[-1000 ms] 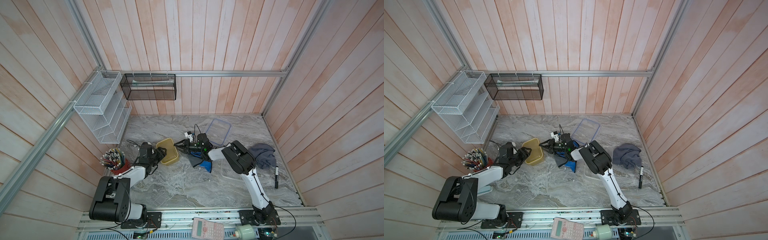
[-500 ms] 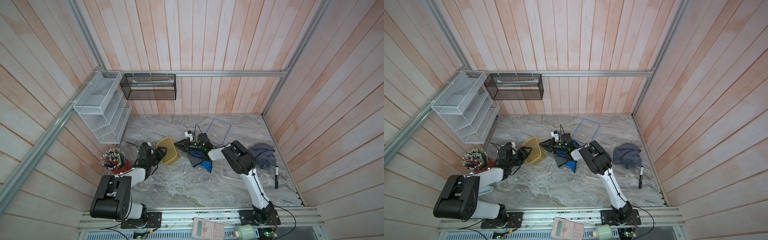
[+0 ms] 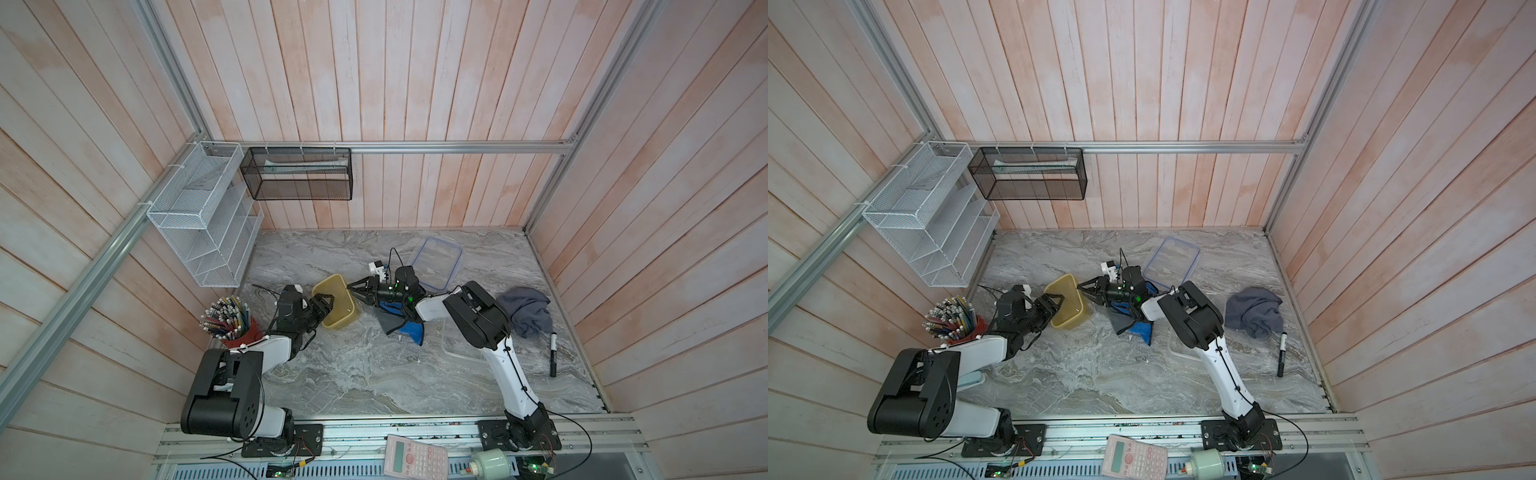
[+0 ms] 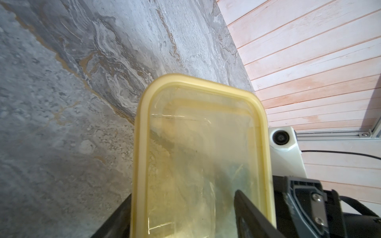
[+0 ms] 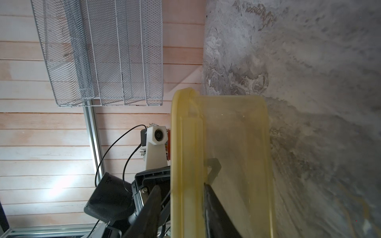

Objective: Wipe the insides of the lunch boxes
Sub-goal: Open the fastener of the lunch box.

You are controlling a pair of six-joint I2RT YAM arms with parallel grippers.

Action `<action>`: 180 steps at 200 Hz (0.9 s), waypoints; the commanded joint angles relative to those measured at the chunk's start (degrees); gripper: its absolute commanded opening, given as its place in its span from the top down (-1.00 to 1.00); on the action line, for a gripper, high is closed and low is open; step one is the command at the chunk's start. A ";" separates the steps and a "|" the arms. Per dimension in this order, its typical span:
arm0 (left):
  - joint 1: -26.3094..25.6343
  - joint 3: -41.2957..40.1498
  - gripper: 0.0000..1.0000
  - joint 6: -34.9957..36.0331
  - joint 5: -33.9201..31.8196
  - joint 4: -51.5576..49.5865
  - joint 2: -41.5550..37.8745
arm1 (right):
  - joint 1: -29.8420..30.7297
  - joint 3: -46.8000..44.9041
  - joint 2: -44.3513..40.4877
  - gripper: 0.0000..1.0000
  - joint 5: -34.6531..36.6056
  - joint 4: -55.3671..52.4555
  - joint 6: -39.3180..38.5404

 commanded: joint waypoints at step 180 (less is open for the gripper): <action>-2.82 5.09 -0.42 6.18 -5.33 -19.96 6.89 | 3.59 5.05 -1.94 0.95 -3.94 -3.90 -7.27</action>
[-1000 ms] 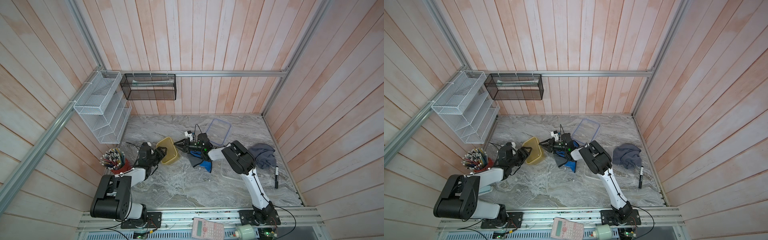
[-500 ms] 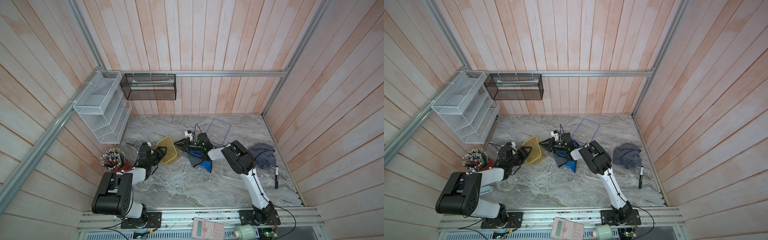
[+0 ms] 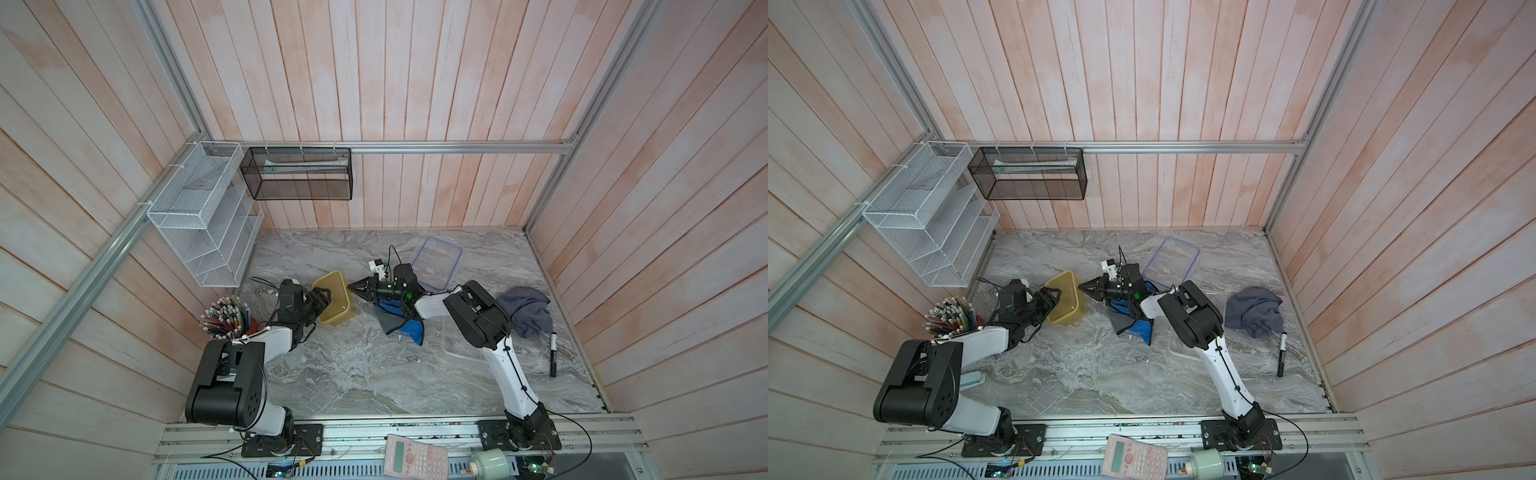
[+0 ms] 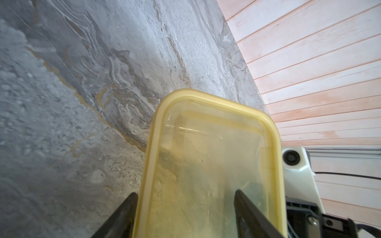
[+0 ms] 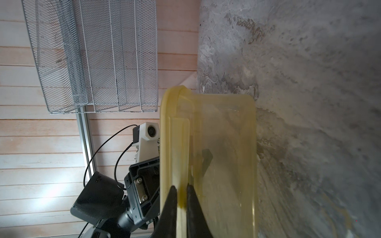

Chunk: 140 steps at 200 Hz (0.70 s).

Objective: Wipe the insides of the lunch boxes
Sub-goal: Open the fastener of the lunch box.

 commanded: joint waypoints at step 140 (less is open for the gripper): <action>-2.10 0.57 -0.57 8.81 3.18 -14.86 -1.54 | 1.06 -3.96 -6.15 0.05 -3.21 -0.69 -7.11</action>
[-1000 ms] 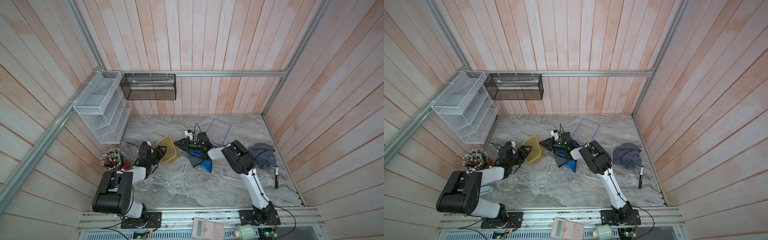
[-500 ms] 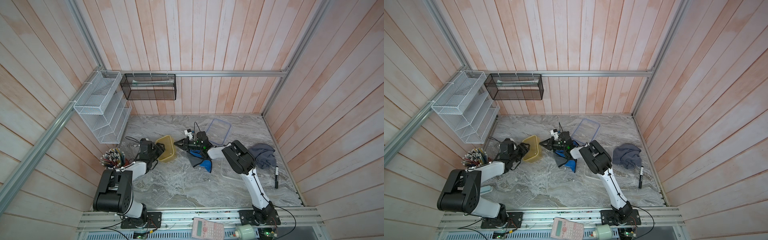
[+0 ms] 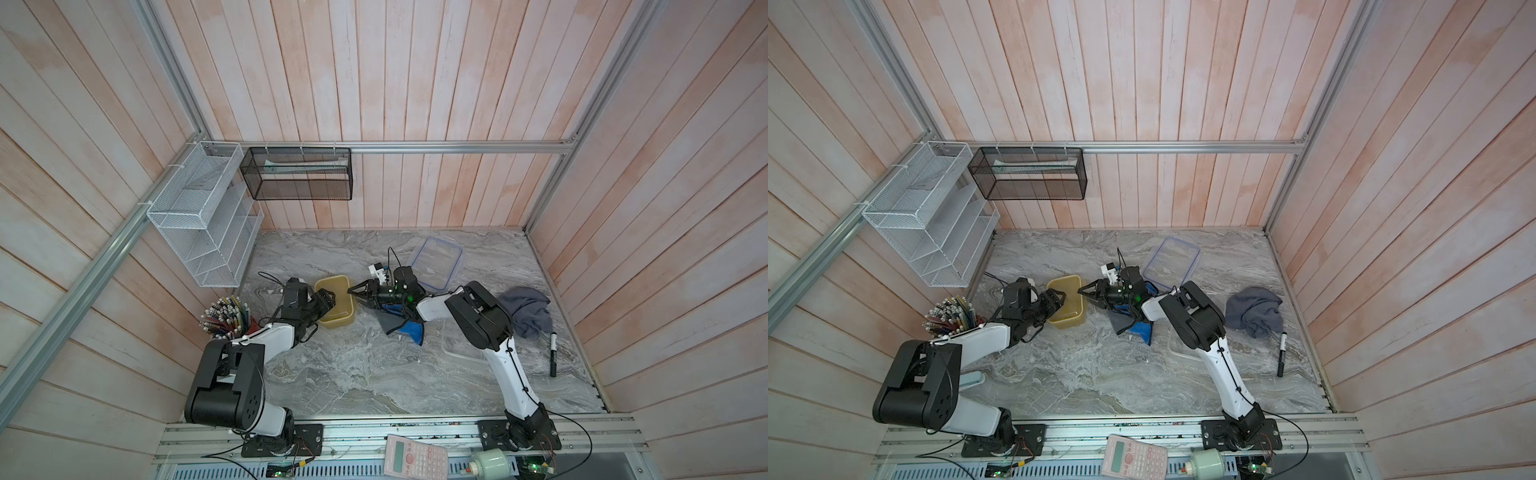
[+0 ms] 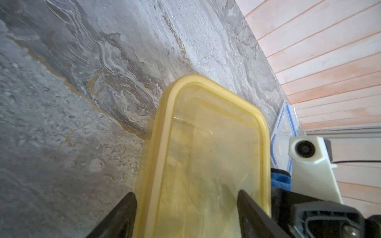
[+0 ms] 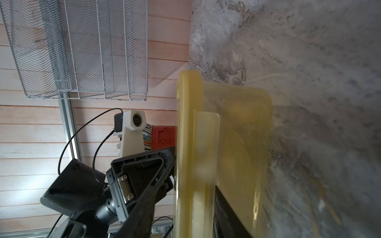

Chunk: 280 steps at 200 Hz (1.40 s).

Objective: Wipe the insides of the lunch boxes
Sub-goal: Open the fastener of the lunch box, then open the lid of the lunch box.

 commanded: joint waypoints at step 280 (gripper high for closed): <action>-6.68 0.30 -1.00 8.15 -1.17 -7.44 -13.10 | -0.25 -8.72 -9.77 0.08 0.70 -1.44 -6.97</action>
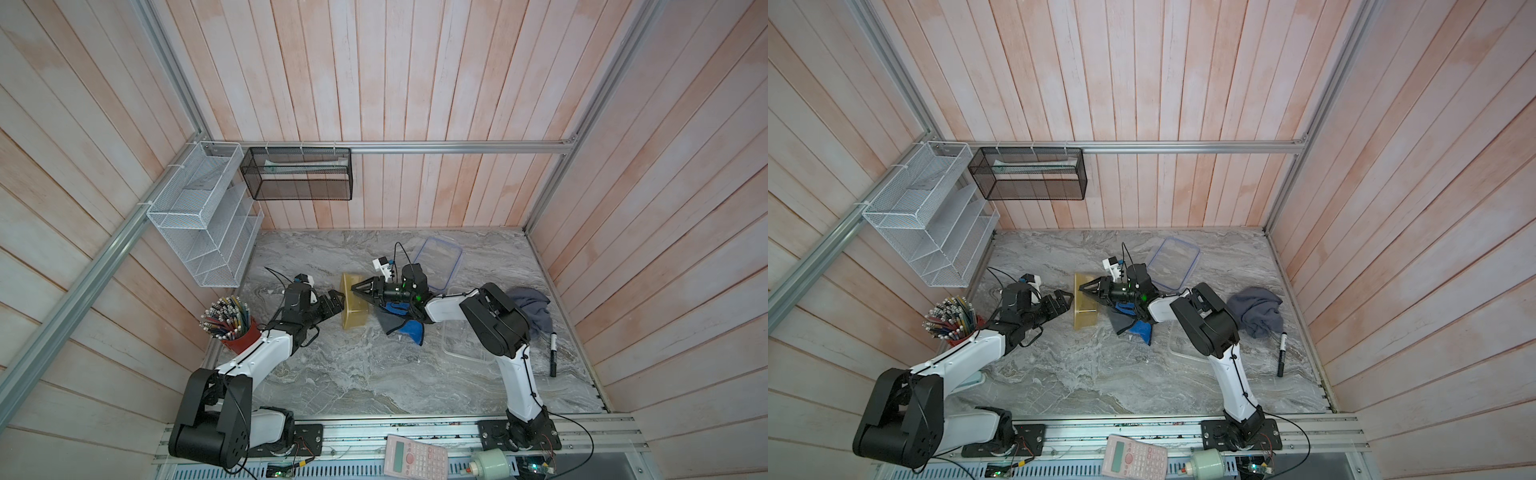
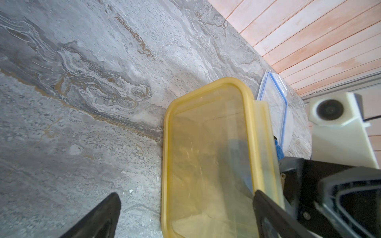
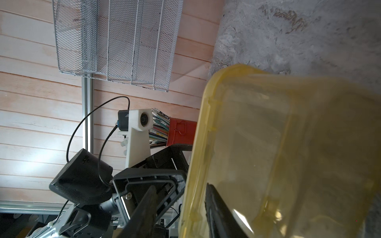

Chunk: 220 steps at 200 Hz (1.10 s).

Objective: Wipe the insides of the lunch boxes
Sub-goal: Open the lid of the lunch box.

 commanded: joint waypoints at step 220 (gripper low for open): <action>-5.11 8.28 -0.84 2.06 -7.50 -11.51 0.81 | -0.04 -1.42 -4.74 -0.19 6.96 -17.20 -11.86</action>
